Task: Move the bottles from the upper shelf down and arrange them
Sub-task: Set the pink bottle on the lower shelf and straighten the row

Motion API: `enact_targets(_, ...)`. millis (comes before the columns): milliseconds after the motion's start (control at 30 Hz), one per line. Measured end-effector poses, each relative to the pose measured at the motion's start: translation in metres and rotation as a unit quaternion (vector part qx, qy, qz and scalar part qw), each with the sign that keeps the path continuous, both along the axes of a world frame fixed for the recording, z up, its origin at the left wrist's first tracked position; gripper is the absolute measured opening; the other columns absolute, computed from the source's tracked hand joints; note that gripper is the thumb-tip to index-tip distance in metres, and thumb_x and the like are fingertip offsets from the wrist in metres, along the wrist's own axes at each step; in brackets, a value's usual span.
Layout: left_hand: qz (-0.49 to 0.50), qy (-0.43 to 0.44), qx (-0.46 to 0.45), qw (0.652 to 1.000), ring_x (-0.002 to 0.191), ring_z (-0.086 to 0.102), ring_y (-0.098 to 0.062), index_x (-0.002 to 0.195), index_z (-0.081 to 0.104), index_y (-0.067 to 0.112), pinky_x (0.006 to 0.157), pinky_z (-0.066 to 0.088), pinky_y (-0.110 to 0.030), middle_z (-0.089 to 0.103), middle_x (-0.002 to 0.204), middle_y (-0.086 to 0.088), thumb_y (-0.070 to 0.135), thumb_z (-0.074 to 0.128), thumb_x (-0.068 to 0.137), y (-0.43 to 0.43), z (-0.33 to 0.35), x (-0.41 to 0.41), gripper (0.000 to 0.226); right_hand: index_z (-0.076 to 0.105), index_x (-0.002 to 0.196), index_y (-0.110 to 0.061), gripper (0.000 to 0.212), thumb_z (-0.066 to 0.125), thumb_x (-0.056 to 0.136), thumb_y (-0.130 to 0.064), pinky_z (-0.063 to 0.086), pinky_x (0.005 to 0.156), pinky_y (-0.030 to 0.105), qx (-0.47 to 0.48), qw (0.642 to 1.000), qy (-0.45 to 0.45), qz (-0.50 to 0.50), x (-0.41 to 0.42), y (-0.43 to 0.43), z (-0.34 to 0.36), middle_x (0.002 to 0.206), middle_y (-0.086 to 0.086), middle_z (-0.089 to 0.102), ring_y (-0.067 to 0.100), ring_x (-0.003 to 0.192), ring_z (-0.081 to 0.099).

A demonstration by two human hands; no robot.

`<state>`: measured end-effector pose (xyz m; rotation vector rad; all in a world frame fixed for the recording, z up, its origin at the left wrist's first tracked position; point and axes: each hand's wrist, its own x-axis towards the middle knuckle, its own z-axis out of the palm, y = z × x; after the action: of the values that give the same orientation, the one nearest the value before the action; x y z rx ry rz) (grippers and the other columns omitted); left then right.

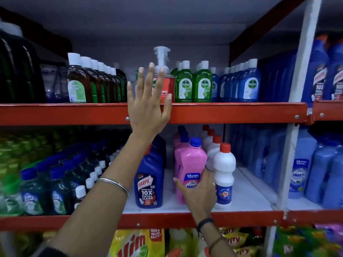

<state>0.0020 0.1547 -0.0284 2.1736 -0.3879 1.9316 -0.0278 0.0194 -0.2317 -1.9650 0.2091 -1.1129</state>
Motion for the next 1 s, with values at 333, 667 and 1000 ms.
enact_targets(333, -0.001, -0.001, -0.002, 1.000, 0.149, 0.012, -0.024, 0.152, 0.020, 0.025, 0.120, 0.013, -0.052, 0.019, 0.161, -0.003, 0.042, 0.036, 0.096, -0.001, 0.000, 0.000, 0.061, 0.048, 0.121, -0.012, 0.086, 0.079, 0.055, -0.057, 0.052, 0.071, 0.035, -0.025, 0.997, 0.067, -0.013, 0.017, 0.007, -0.015, 0.114, 0.011, 0.060, 0.028, 0.101, 0.060)
enact_targets(667, -0.004, 0.001, 0.001, 1.000, 0.149, 0.012, -0.024, 0.152, 0.020, 0.024, 0.119, 0.012, -0.051, 0.019, 0.161, -0.003, 0.042, 0.037, 0.096, -0.001, -0.001, 0.000, 0.061, 0.044, 0.125, -0.012, 0.091, 0.070, 0.058, -0.067, 0.053, 0.071, 0.037, -0.061, 0.993, 0.093, -0.033, 0.015, 0.010, -0.016, 0.115, 0.011, 0.058, 0.028, 0.103, 0.059)
enact_targets(1000, -0.126, -0.037, -0.018, 0.991, 0.146, 0.021, -0.026, 0.146, 0.033, 0.009, 0.121, 0.013, -0.045, 0.033, 0.155, -0.012, 0.025, 0.041, 0.098, -0.017, -0.039, -0.015, 0.052, 0.049, 0.125, -0.022, 0.069, 0.053, 0.074, -0.070, 0.043, 0.077, 0.019, -0.010, 0.998, -0.019, 0.061, -0.032, -0.026, -0.015, 0.122, -0.004, 0.055, 0.011, 0.111, 0.052)
